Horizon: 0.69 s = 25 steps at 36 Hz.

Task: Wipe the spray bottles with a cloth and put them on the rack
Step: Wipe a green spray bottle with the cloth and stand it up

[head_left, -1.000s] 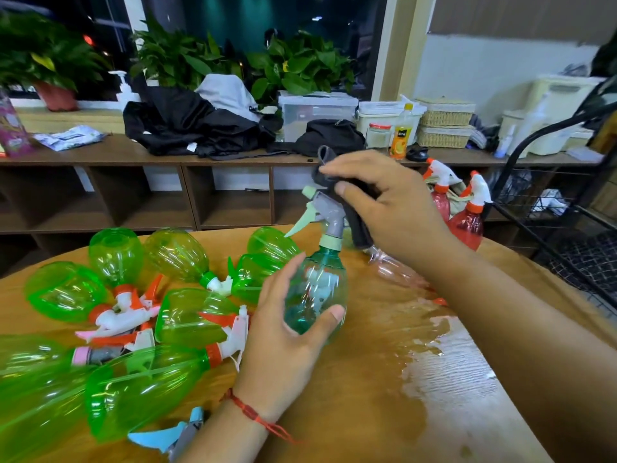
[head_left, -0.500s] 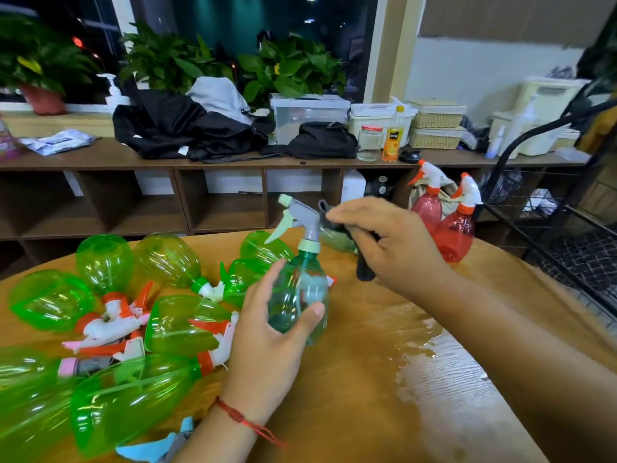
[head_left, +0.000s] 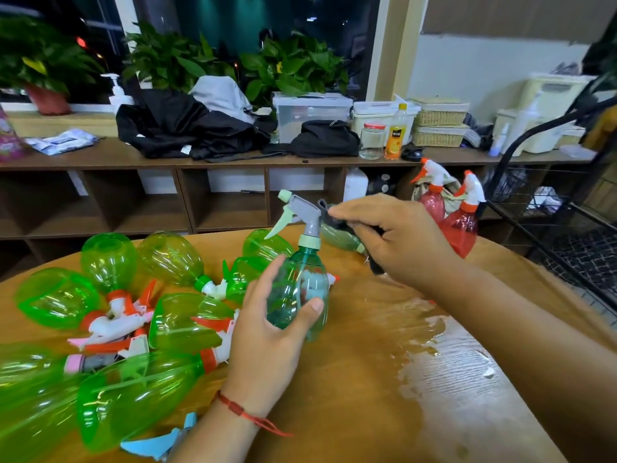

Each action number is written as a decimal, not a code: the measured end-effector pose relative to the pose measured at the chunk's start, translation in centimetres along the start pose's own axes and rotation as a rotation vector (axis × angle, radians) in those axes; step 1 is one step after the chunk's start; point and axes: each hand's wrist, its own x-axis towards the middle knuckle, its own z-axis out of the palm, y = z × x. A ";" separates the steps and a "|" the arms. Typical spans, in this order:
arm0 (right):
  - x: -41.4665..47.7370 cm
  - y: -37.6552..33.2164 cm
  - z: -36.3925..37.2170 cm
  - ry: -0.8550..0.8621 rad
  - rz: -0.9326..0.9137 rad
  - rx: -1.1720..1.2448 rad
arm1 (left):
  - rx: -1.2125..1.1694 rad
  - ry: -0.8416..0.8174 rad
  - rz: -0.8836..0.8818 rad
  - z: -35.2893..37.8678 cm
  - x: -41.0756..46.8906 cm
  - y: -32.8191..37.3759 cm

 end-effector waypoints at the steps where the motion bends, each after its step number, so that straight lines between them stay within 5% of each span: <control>1: 0.3 -0.1 -0.3 0.055 0.016 0.020 | 0.016 -0.009 0.011 0.1 -0.1 0.0; 10: 0.1 -1.2 1.8 0.045 0.037 0.058 | 0.003 0.009 0.030 -0.2 -0.1 0.2; 16: 0.2 -0.6 0.5 -0.064 0.375 0.497 | 0.031 0.016 0.062 -0.6 0.4 1.1; 25: 1.3 -0.5 -0.3 -0.208 0.538 0.790 | 0.119 -0.095 0.105 -1.2 0.3 1.3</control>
